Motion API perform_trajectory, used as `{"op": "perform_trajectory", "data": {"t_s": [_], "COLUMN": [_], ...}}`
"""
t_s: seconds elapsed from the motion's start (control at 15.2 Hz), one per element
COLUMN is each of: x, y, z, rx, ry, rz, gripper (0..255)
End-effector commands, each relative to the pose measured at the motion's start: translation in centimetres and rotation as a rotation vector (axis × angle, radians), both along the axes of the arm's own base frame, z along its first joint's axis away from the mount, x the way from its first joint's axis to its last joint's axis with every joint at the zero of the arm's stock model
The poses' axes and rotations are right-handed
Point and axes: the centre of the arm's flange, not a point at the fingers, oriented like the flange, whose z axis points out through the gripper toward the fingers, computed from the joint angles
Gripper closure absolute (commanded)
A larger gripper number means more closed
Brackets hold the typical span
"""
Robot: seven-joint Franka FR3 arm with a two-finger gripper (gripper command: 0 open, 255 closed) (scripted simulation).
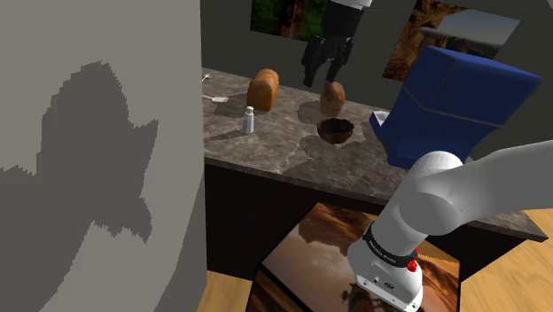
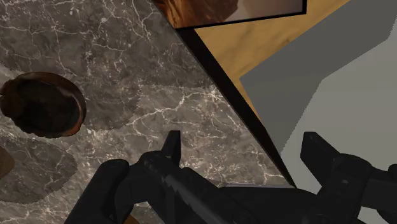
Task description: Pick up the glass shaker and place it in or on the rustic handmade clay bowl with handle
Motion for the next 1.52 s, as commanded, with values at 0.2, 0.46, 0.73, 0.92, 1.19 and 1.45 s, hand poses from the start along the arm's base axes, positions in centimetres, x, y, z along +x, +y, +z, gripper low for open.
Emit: {"op": "perform_trajectory", "data": {"t_s": [0.2, 0.46, 0.73, 0.92, 1.19, 1.45], "x": [3.3, 7.8, 12.2, 15.5, 20.0, 24.4], "y": [-1.4, -3.2, -4.8, -5.9, -7.3, -8.6], "z": [-2.0, -4.7, -7.4, -9.5, -12.4, -15.4], "rx": [-0.004, -0.009, -0.014, -0.018, -0.023, -0.028], "ry": [0.014, 0.032, 0.051, 0.065, 0.083, 0.102], "rz": [0.024, 0.057, 0.089, 0.113, 0.145, 0.178], "gripper": [0, 0, 0, 0, 0, 0]}}
